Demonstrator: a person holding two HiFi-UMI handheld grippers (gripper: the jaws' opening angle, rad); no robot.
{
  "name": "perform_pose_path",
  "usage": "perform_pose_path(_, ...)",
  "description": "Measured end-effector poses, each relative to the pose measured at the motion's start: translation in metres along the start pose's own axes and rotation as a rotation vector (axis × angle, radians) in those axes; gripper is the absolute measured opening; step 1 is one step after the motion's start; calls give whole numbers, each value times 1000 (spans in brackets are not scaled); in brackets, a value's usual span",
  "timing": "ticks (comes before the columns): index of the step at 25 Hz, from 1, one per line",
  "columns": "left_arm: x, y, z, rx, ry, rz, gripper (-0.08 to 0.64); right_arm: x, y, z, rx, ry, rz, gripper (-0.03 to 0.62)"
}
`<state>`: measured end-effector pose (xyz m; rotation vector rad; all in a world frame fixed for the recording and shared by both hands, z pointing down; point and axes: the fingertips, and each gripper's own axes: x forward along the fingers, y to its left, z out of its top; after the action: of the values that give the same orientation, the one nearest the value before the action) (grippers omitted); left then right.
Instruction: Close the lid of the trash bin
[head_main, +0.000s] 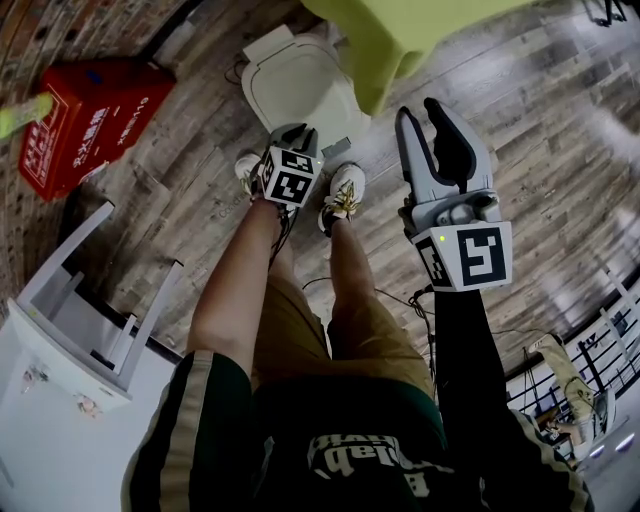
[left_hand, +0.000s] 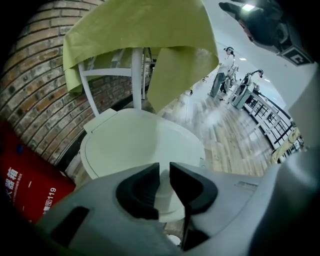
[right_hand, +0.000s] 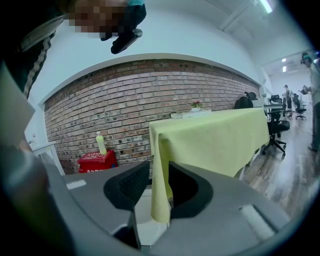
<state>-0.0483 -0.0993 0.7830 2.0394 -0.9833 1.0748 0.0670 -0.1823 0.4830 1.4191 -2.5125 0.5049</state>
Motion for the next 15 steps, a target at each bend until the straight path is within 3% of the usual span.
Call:
perform_pose_path(6,3,-2,-3,92,-13,23,71,1,4,0,4,-3,3,135)
perform_pose_path(15,7,0,-7,71,-22,11,69,3,6,-3,13,2,2,135)
